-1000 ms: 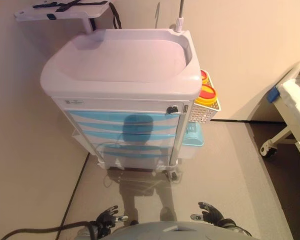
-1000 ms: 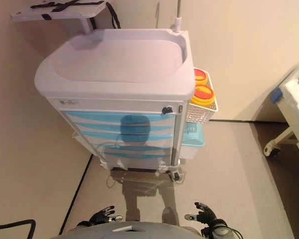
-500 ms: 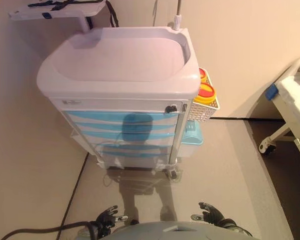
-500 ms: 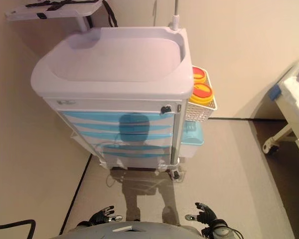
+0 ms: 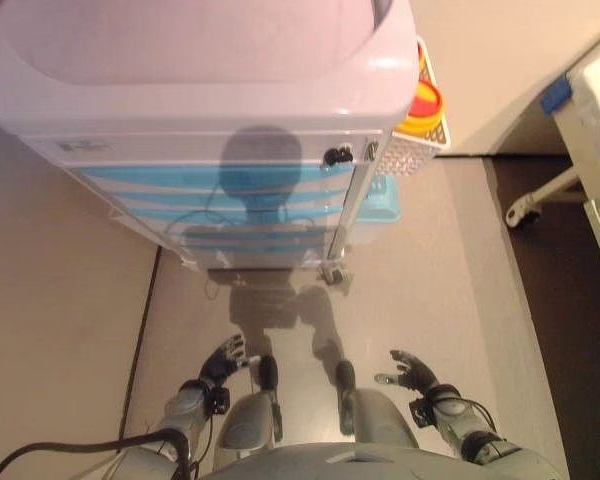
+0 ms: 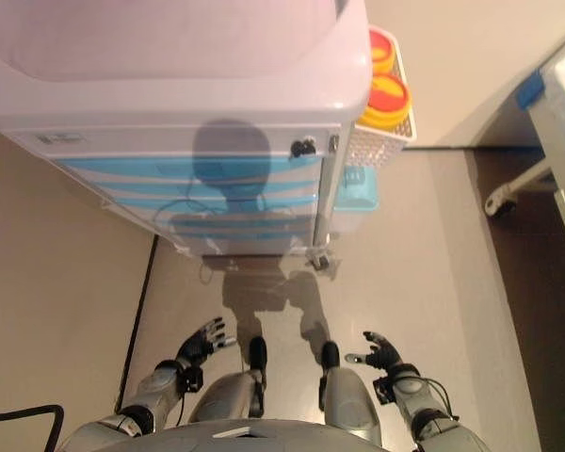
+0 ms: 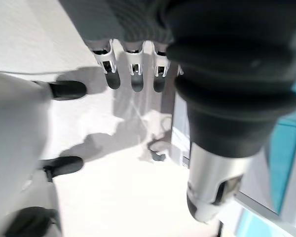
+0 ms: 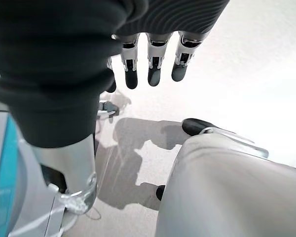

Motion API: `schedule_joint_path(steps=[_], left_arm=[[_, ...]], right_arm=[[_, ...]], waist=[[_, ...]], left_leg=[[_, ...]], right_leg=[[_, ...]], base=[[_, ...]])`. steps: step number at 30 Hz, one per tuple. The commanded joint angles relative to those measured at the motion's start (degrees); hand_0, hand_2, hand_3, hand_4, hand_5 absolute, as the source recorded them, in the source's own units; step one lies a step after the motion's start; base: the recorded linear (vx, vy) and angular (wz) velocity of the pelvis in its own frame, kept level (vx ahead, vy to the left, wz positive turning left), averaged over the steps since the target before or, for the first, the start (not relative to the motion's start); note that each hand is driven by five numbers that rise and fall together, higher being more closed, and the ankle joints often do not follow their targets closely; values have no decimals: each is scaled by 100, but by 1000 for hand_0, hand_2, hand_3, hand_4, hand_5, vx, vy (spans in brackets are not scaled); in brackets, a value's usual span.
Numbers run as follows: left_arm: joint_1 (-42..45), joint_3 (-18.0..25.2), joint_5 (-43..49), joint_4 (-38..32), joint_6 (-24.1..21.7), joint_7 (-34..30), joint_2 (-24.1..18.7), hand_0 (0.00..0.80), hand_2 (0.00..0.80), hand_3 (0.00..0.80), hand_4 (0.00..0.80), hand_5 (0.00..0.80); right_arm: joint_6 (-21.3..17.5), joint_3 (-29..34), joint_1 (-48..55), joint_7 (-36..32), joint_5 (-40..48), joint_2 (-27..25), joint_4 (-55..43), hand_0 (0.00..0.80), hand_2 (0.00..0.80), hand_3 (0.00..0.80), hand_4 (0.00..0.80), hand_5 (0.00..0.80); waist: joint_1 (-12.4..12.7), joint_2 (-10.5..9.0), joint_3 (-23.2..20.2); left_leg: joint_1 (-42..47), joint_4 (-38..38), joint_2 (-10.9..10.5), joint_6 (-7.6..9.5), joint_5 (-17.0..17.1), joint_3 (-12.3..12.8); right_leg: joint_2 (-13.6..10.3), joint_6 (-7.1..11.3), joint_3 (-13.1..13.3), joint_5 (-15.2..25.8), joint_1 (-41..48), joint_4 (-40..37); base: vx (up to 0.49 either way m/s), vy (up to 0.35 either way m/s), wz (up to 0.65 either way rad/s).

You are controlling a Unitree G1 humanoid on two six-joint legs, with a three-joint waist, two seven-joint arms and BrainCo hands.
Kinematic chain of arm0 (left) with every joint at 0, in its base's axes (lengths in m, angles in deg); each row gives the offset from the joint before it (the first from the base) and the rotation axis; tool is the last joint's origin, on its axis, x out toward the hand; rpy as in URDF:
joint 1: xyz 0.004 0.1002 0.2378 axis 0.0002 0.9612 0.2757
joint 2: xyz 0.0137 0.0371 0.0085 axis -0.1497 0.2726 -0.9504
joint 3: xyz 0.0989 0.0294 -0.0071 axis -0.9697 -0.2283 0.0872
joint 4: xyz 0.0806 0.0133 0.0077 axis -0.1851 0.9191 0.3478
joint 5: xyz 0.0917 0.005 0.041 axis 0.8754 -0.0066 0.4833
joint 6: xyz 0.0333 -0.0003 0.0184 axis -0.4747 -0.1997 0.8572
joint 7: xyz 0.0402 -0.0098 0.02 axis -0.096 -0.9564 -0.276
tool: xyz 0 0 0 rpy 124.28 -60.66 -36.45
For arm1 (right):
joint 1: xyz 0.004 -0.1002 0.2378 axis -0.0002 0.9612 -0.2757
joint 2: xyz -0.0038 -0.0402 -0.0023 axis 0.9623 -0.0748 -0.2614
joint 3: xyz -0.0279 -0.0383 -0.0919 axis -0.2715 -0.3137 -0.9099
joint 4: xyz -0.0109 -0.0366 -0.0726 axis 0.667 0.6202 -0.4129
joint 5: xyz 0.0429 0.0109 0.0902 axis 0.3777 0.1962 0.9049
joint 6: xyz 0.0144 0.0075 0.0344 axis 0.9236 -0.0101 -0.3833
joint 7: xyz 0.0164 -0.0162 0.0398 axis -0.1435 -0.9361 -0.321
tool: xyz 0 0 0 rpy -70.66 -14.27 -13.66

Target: Open the drawer and pick up the medicine

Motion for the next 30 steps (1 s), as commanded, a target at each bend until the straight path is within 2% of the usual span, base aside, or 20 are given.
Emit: schedule_joint_path(steps=[1,6,9,11,16,22,27,28,30], left_arm=[[-146,139,-666,-596,-445,-142,-83,0,0,0,0,0],[-562,231,-1513,-1232,-714,-422,-182,0,0,0,0,0],[-799,301,-2280,-1556,-809,-929,-280,0,0,0,0,0],[-904,362,-2965,-1792,-753,-1411,-338,0,0,0,0,0],[-1289,601,-4257,-2318,-642,-2102,-455,0,0,0,0,0],[-2170,861,-5351,-2591,-472,-2383,-810,0,0,0,0,0],[-2785,995,-6003,-2862,-531,-2539,-1066,0,0,0,0,0],[-2886,998,-6095,-2891,-536,-2604,-1116,0,0,0,0,0],[-3103,978,-6173,-3007,-642,-2658,-1190,0,0,0,0,0]], right_arm=[[-182,-253,11,46,218,-184,-428,0,0,0,0,0],[-70,-335,-166,18,160,-332,-575,0,0,0,0,0],[-50,-383,-216,5,119,-408,-597,0,0,0,0,0],[-30,-414,-226,3,106,-437,-628,0,0,0,0,0],[-102,-459,-276,5,140,-505,-666,0,0,0,0,0],[-191,-651,-345,-22,191,-512,-716,0,0,0,0,0],[-294,-788,-297,-27,285,-504,-803,0,0,0,0,0],[-300,-810,-283,-27,296,-491,-806,0,0,0,0,0],[-347,-861,-255,-30,335,-487,-813,0,0,0,0,0]], waist=[[-112,-183,129],[-206,-191,348],[-269,-185,466],[-293,-204,518],[-376,-313,650],[-468,-511,755],[-498,-669,832],[-473,-647,829],[-478,-698,874]], left_leg=[[-656,1222,-514,486,-879,117],[-1239,1729,-462,496,-1006,266],[-1508,2033,-426,512,-1151,342],[-1678,2232,-400,518,-1246,422],[-2123,2767,-257,515,-1548,602],[-2485,3237,-89,527,-1813,673],[-2715,3578,10,529,-2006,655],[-2666,3636,37,511,-2214,588],[-2711,3716,59,506,-2272,575]], right_leg=[[-193,289,-36,730,-378,-265],[-207,309,47,757,-941,28],[-191,316,101,765,-1194,163],[-199,319,100,774,-1324,223],[-171,317,112,782,-1682,390],[-100,292,91,796,-1950,527],[-48,291,6,784,-2081,638],[-6,320,-23,635,-2047,710],[3,321,-58,640,-2068,722]], base=[[-129,73,-23],[-99,94,-23],[-60,108,-14],[-53,103,-16],[-41,73,-29],[-19,10,-23],[9,-18,-20],[90,-7,-14],[44,-21,-6]])
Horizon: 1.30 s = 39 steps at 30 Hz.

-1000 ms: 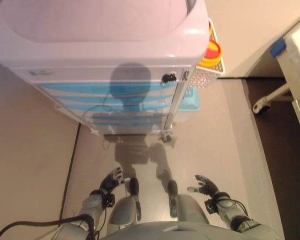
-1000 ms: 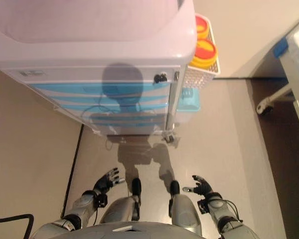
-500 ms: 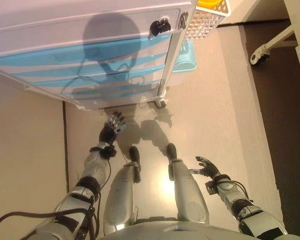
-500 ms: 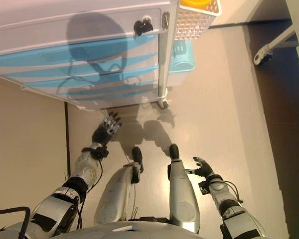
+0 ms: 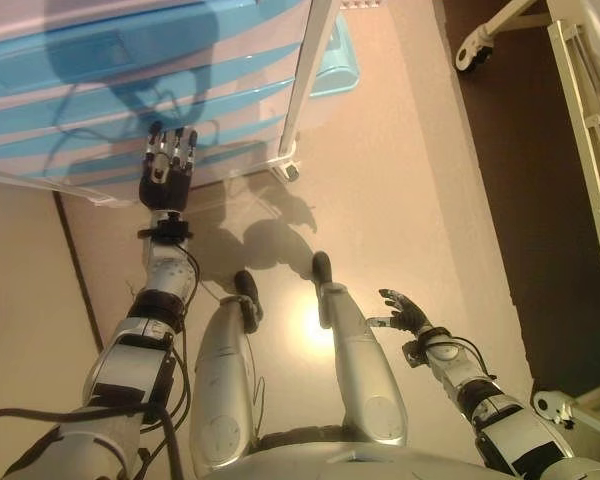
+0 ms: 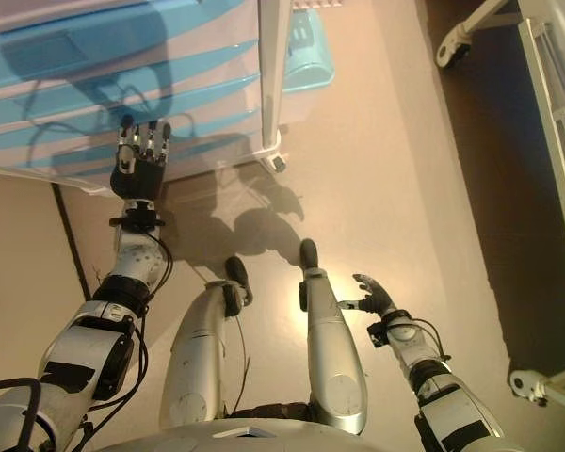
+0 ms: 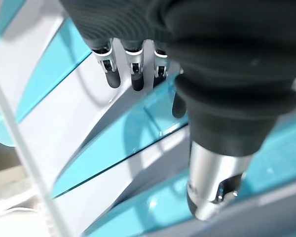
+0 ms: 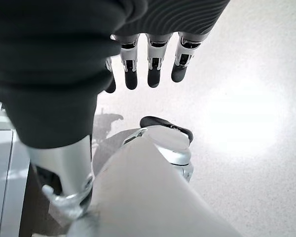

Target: Open the drawer and pick up the medicine

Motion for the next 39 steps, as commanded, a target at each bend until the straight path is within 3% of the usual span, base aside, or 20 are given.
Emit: schedule_joint_path(steps=[1,4,5,6,10,11,19,21,23,24,31,39], left_arm=[[-617,28,-228,-650,-254,-462,-328,0,0,0,0,0],[-795,38,-422,-861,-332,-634,-399,0,0,0,0,0],[-836,41,-521,-924,-374,-684,-415,0,0,0,0,0],[-864,56,-599,-993,-443,-735,-432,0,0,0,0,0],[-917,143,-985,-1174,-498,-1014,-507,0,0,0,0,0],[-911,154,-955,-1198,-526,-1048,-500,0,0,0,0,0],[-563,246,-648,-1277,-336,-695,-582,0,0,0,0,0],[-531,259,-643,-1222,-272,-699,-601,147,147,147,147,147],[-463,293,-732,-1159,-228,-796,-631,678,678,678,678,678],[-456,330,-804,-1132,-157,-908,-651,800,800,800,800,800],[-315,344,-1058,-1264,-108,-1474,-645,800,800,800,800,800],[373,365,-931,-1904,-7,-1919,-327,800,800,800,800,800]], right_arm=[[-139,-236,432,-26,148,-122,-66,0,0,0,0,0],[-150,-243,491,-43,134,-114,-95,0,0,0,0,0],[-169,-238,510,-56,116,-120,-93,0,0,0,0,0],[-185,-241,536,-59,99,-110,-78,0,0,0,0,0],[-187,-250,592,-44,61,-100,-111,0,0,0,0,0],[-205,-248,595,-38,55,-96,-105,0,0,0,0,0],[-143,-199,622,23,116,-74,-256,0,0,0,0,0],[-140,-195,623,33,121,-62,-275,0,0,0,0,0],[-126,-194,623,57,138,-42,-305,0,0,0,0,0],[-132,-199,617,65,147,-29,-288,0,0,0,0,0],[-92,-222,690,42,61,16,-265,0,0,0,0,0],[116,-214,773,166,-280,15,-368,0,0,0,0,0]], waist=[[5,-8,-203],[9,-36,-141],[-14,-86,-100],[16,-36,-105],[50,-25,-30],[42,-67,8],[185,-43,18],[199,-54,18],[229,-70,18],[246,-80,18],[344,-122,18],[650,69,18]], left_leg=[[-102,441,-353,18,-835,-188],[-121,527,-362,19,-901,-212],[-184,526,-382,39,-739,-156],[-90,527,-378,21,-921,-227],[-18,466,-418,23,-899,-257],[-59,428,-435,37,-719,-204],[100,150,-541,36,-592,-309],[123,118,-547,39,-576,-320],[139,82,-556,40,-557,-348],[140,77,-558,44,-554,-360],[239,-102,-607,47,-459,-463],[630,-673,-770,18,-110,-813]], right_leg=[[-17,-70,-504,383,145,-502],[-20,-75,-541,389,145,-479],[-61,-108,-545,527,111,-524],[-29,-75,-555,372,168,-453],[-55,-76,-587,353,234,-437],[-100,-108,-604,485,221,-495],[-135,-120,-723,450,372,-551],[-136,-119,-736,454,398,-569],[-132,-121,-754,448,424,-582],[-130,-125,-765,447,430,-583],[-91,-135,-822,425,548,-609],[-83,-262,-937,97,910,-452]], base=[[-3,-34,-3],[-28,-18,0],[0,0,0],[0,0,0],[17,-18,2],[-70,-66,4],[9,-52,9],[19,-46,8],[18,-58,6],[21,-65,4],[18,-61,7],[-22,-61,10]])
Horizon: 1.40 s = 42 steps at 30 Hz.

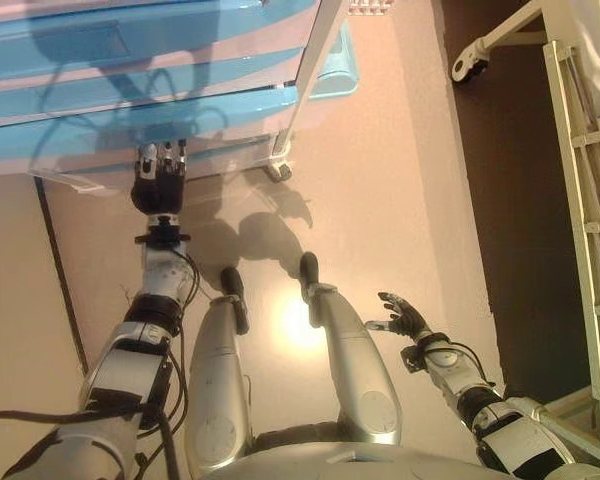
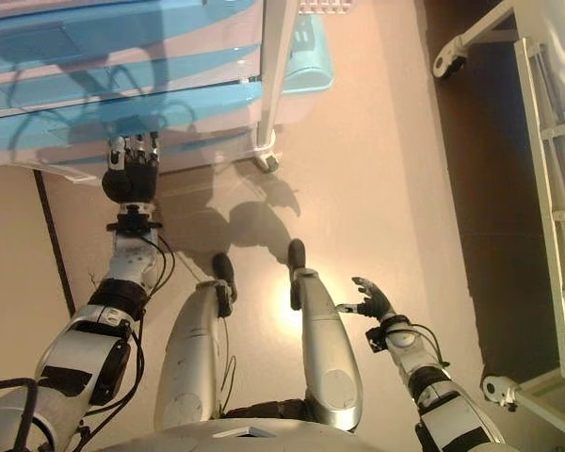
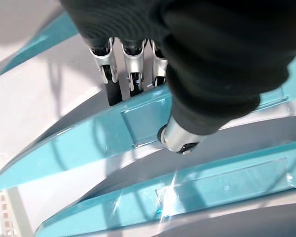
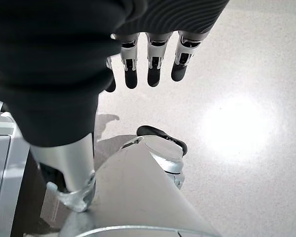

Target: Open the drawer and pick up the medicine

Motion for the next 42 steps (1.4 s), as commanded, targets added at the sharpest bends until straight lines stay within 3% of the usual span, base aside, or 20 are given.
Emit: schedule_joint_path(steps=[1,6,11,15,20,25,28,29,30,34,39,42], left_arm=[[164,467,-24,-1862,-338,-1438,-290,800,800,800,800,800],[1145,440,218,-2418,-104,-1494,68,800,800,800,800,800],[2428,654,433,-2245,724,-1850,338,800,800,800,800,800],[3191,1073,715,-1519,1426,-1872,465,800,800,800,800,800],[3834,1587,999,-348,1906,-1465,532,800,800,800,800,800],[4182,1784,1690,632,2010,-910,635,800,800,800,800,800],[4291,1746,2251,953,1823,-593,656,800,800,800,800,800],[4310,1707,2412,1031,1738,-500,661,709,709,709,709,709],[4333,1655,2735,1133,1601,-248,670,0,0,0,0,0],[4245,1389,4056,1745,950,679,566,0,0,0,0,0],[3981,1044,6944,2465,83,2970,417,0,0,0,0,0],[3798,437,8383,2580,142,3713,287,0,0,0,0,0]], right_arm=[[142,-137,585,69,-323,-27,-299,0,0,0,0,0],[316,19,664,140,-515,-149,-479,0,0,0,0,0],[585,329,702,73,-755,-463,-568,0,0,0,0,0],[631,600,595,-125,-901,-750,-317,0,0,0,0,0],[577,858,525,-292,-997,-870,-12,0,0,0,0,0],[480,1071,588,-361,-1118,-759,237,0,0,0,0,0],[458,1184,641,-386,-1172,-714,351,0,0,0,0,0],[451,1216,662,-389,-1204,-711,382,0,0,0,0,0],[459,1248,704,-360,-1252,-682,417,0,0,0,0,0],[455,1282,842,-85,-1326,-532,593,0,0,0,0,0],[419,1396,966,836,-1216,-461,779,0,0,0,0,0],[331,1516,1043,1511,-987,-508,700,0,0,0,0,0]], waist=[[634,222,-127],[947,449,-256],[1307,797,-564],[1527,983,-864],[1698,1063,-1177],[1739,1071,-1450],[1723,1085,-1579],[1712,1088,-1615],[1694,1091,-1672],[1596,1064,-1830],[1418,999,-1986],[1235,950,-2077]], left_leg=[[271,-87,-609,252,-450,-298],[722,-746,-695,92,20,-719],[1230,-1467,-588,-167,530,-1167],[1577,-1874,-469,-302,765,-1298],[1968,-2137,-489,-366,834,-1431],[2313,-2375,-585,-371,854,-1539],[2438,-2458,-633,-365,858,-1568],[2469,-2476,-641,-364,857,-1569],[2520,-2500,-652,-358,854,-1563],[2640,-2570,-691,-325,834,-1543],[2773,-2626,-718,-271,777,-1457],[2841,-2703,-703,-211,745,-1311]], right_leg=[[20,-43,-330,144,511,-333],[-82,-185,-518,-81,992,-413],[-189,-338,-858,-329,1579,-607],[-252,-426,-1182,-446,1926,-706],[-321,-448,-1389,-504,2259,-794],[-351,-395,-1489,-455,2574,-1029],[-367,-358,-1511,-394,2691,-1166],[-371,-346,-1517,-377,2719,-1199],[-376,-329,-1519,-354,2765,-1241],[-365,-293,-1496,-288,2867,-1378],[-331,-237,-1366,-197,2977,-1556],[-269,-170,-1190,-80,2992,-1717]], base=[[-24,-85,28],[-32,-119,41],[-14,-86,59],[-13,-24,49],[24,4,43],[51,21,39],[42,66,25],[58,75,15],[74,76,12],[70,59,2],[77,38,4],[59,18,1]])
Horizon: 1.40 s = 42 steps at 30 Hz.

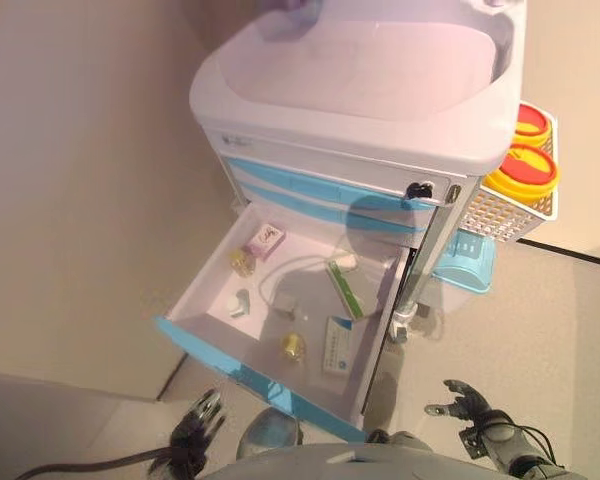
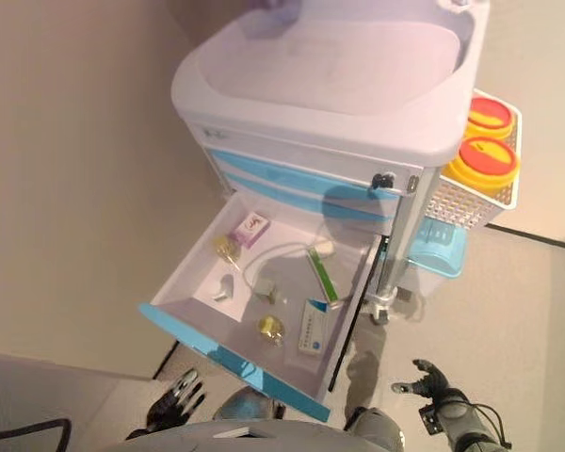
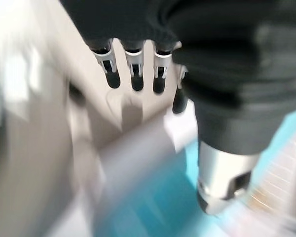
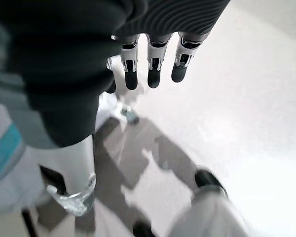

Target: Open the drawer and pick up the medicine

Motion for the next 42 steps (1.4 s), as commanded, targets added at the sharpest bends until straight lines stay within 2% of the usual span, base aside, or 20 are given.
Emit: schedule_joint_path(steps=[1,3,5,8,9,10,15,18,21,26,35,42], left_arm=[[-256,-452,1732,11,-175,792,-307,0,0,0,0,0],[-269,-780,1875,-45,102,827,-305,0,0,0,0,0],[-203,-975,1751,-83,353,858,-253,0,0,0,0,0],[-61,-970,1666,-55,496,888,-129,0,0,0,0,0],[-31,-931,1683,-25,524,861,-85,0,0,0,0,0],[-14,-911,1695,23,532,848,-50,0,0,0,0,0],[-79,-901,1826,293,675,775,37,0,0,0,0,0],[-132,-983,1926,373,725,749,25,0,0,0,0,0],[-198,-1035,1821,411,801,724,-3,0,0,0,0,0],[-388,-1077,1627,429,976,760,-76,0,0,0,0,0],[-550,-1227,1566,253,1158,809,-148,0,0,0,0,0],[-390,-1218,1524,121,1293,800,-189,0,0,0,0,0]], right_arm=[[-356,303,-190,931,288,3,-246,0,0,0,0,0],[-535,390,-95,1259,330,-32,-759,0,0,0,0,0],[-425,408,50,1547,150,-100,-1886,0,0,0,0,0],[-215,352,346,1752,-402,-138,-3759,0,0,0,0,0],[-280,350,423,1744,-641,-120,-4249,0,0,0,0,0],[-513,355,476,1734,-966,-107,-4587,0,0,0,0,0],[-1125,155,415,946,-1827,-596,-6450,0,0,0,0,0],[-1498,-57,210,410,-1882,-957,-6926,0,0,0,0,0],[-1796,-384,-50,-99,-1945,-1231,-7213,0,0,0,0,0],[-1893,-1071,-677,-689,-2119,-1470,-7549,0,0,0,0,0],[-1241,-2331,-1975,-1223,-2888,-1491,-7421,0,0,0,0,0],[-922,-3012,-2346,-1425,-3507,-1428,-6671,0,0,0,0,0]], waist=[[-158,-494,220],[-306,-529,192],[-474,-570,170],[-713,-651,133],[-784,-679,123],[-833,-702,116],[-949,-820,64],[-899,-870,39],[-800,-910,27],[-538,-962,34],[76,-959,96],[469,-915,56]], left_leg=[[314,211,-525,464,-727,100],[355,192,-510,523,-780,238],[411,168,-506,586,-842,386],[465,116,-519,662,-914,608],[483,92,-524,686,-932,669],[497,73,-526,704,-947,722],[506,26,-527,741,-1031,978],[484,18,-518,750,-1059,1052],[462,32,-515,768,-1076,1048],[431,33,-520,790,-1053,904],[342,-21,-586,772,-919,379],[367,-169,-607,692,-769,3]], right_leg=[[150,382,1210,1183,526,-1465],[188,441,1358,1271,521,-1558],[229,488,1525,1358,511,-1644],[272,554,1747,1482,472,-1769],[283,576,1816,1516,459,-1808],[290,593,1868,1543,451,-1842],[276,715,2015,1656,357,-1955],[239,766,2001,1677,313,-1963],[195,796,1946,1672,301,-1936],[114,808,1802,1621,320,-1831],[7,740,1401,1495,440,-1747],[-33,679,1061,1409,619,-1811]], base=[[49,13,4],[53,21,-15],[60,38,-38],[42,46,-60],[31,37,-64],[29,31,-49],[6,24,-27],[-12,7,-11],[0,0,0],[15,-32,12],[13,-33,35],[26,-16,33]])
